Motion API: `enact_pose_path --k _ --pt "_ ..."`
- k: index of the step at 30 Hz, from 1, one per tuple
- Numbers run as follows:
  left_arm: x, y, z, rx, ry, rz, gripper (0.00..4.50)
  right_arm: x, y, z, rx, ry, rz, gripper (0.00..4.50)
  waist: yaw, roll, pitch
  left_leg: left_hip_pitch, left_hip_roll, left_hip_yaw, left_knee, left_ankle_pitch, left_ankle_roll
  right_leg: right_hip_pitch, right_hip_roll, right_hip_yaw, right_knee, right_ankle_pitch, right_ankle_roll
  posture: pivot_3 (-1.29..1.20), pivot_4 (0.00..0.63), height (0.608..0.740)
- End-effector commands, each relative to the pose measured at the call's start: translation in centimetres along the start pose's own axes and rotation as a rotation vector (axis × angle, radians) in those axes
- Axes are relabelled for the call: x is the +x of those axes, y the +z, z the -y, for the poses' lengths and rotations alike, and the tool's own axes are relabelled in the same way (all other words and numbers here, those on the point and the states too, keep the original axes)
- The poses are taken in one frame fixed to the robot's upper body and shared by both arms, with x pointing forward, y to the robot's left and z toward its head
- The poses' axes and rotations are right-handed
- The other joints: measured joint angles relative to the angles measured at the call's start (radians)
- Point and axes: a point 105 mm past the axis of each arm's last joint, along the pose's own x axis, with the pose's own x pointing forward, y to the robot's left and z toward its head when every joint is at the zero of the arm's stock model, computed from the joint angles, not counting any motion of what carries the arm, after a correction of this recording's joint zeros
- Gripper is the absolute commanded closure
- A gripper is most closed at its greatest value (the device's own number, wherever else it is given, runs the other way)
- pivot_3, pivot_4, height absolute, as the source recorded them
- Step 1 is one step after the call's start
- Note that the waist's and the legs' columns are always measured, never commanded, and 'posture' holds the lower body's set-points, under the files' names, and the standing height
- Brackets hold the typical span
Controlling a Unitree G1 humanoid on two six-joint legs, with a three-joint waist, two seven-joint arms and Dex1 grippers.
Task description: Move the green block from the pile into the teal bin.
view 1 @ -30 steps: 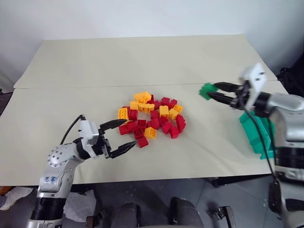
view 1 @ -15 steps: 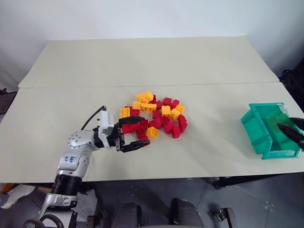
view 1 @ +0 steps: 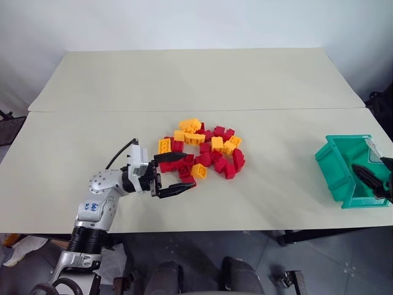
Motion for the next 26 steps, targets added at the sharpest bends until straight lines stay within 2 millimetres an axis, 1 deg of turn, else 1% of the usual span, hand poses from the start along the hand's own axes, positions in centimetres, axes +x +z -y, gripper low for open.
enact_pose_path --k 1,2,4,6,7,9,10,11,13,15,20,23,24,26 --pt "-0.7 0.7 0.2 0.045 0.028 0.014 0.0 -0.1 3.5 1.0 -0.129 -0.03 0.133 0.02 0.0 0.0 0.0 0.0 0.0 0.0 0.0 0.0 0.0 0.0 0.0 0.0 0.0 0.0 0.0 0.0 0.15 0.74" --pt "-0.9 0.7 0.2 0.046 0.038 0.011 0.0 -0.1 4.2 0.9 -0.138 -0.015 0.163 0.02 0.0 0.0 0.0 0.0 0.0 0.0 0.0 0.0 0.0 0.0 0.0 0.0 0.0 0.0 0.0 0.0 0.15 0.74" --pt "-1.2 0.6 0.2 0.049 0.053 0.005 0.0 0.0 5.6 0.2 -0.171 0.043 0.243 0.02 -0.001 0.0 0.0 0.0 0.0 0.0 0.0 0.0 0.0 0.0 0.0 0.0 0.0 0.0 0.0 0.0 0.15 0.74" --pt "-1.9 0.5 0.1 0.056 0.077 -0.012 0.0 0.1 7.3 -2.2 -0.184 0.187 0.349 0.02 -0.002 0.0 0.0 0.0 0.001 0.0 0.0 0.0 0.0 0.0 0.0 0.0 0.0 0.0 0.0 0.0 0.15 0.74" --pt "-2.2 0.4 0.0 0.059 0.089 -0.021 0.0 0.1 7.8 -3.1 -0.184 0.244 0.383 0.02 -0.002 0.0 0.0 0.0 0.001 0.0 0.0 0.0 0.0 0.0 0.0 0.0 0.0 0.0 0.0 0.0 0.15 0.74" --pt "-3.2 0.4 -0.1 0.068 0.118 -0.047 0.0 0.1 8.6 -5.9 -0.182 0.404 0.431 0.02 -0.002 0.0 0.0 0.0 0.001 0.0 0.0 0.0 0.0 0.0 0.0 0.0 0.0 0.0 0.0 0.0 0.15 0.74" --pt "-3.8 0.2 -0.2 0.075 0.136 -0.07 0.0 0.3 8.6 -7.3 -0.177 0.481 0.433 0.02 -0.002 0.0 0.0 0.0 0.001 0.0 0.0 0.0 0.0 0.0 0.0 0.0 0.0 0.0 0.0 0.0 0.15 0.74" --pt "-4.5 0.1 -0.3 0.084 0.157 -0.094 0.0 0.4 8.5 -9.0 -0.179 0.566 0.435 0.02 -0.003 0.0 0.0 0.0 0.001 -0.001 0.0 0.0 0.0 0.0 0.0 0.0 0.0 0.0 0.0 0.0 0.15 0.74" --pt "-5.9 -0.2 -0.4 0.095 0.205 -0.142 0.0 0.5 7.8 -12.2 -0.181 0.722 0.42 0.02 -0.004 0.0 0.0 0.0 0.001 -0.001 0.0 0.0 0.0 0.0 0.0 -0.001 0.0 0.0 0.0 0.0 0.15 0.74" --pt "-7.1 -0.5 -0.5 0.108 0.257 -0.195 0.0 0.5 6.8 -14.8 -0.175 0.838 0.409 0.02 -0.003 0.0 0.0 0.0 0.001 -0.001 0.0 0.0 0.0 0.0 0.0 -0.001 0.0 0.0 0.0 0.0 0.15 0.74" --pt "-9.3 -1.1 -0.2 0.159 0.354 -0.29 0.0 0.6 5.0 -17.9 -0.13 0.953 0.409 0.02 0.004 0.0 0.0 -0.001 0.0 -0.003 0.001 0.0 0.0 0.0 -0.001 -0.001 0.0 0.0 0.0 0.0 0.15 0.74" --pt "-10.8 -0.7 0.0 0.197 0.453 -0.298 0.0 0.7 2.6 -19.9 -0.13 1.012 0.398 0.02 -0.001 -0.001 0.0 -0.001 0.001 -0.004 0.001 -0.001 -0.001 0.0 0.0 -0.002 0.0 0.0 0.0 0.0 0.15 0.74" --pt "-11.0 -0.5 0.1 0.209 0.482 -0.294 0.0 1.0 2.3 -19.9 -0.115 1.0 0.403 0.02 -0.001 -0.001 0.0 -0.001 0.001 -0.004 0.001 -0.001 -0.001 0.0 0.0 -0.003 0.001 0.0 0.0 0.0 0.15 0.74" --pt "-11.3 -0.4 0.3 0.226 0.526 -0.311 0.0 1.7 2.4 -19.4 -0.069 0.939 0.428 0.02 -0.002 -0.001 0.0 -0.001 0.001 -0.004 0.001 -0.001 -0.001 0.0 0.0 -0.002 0.001 0.0 0.0 0.0 0.15 0.74"
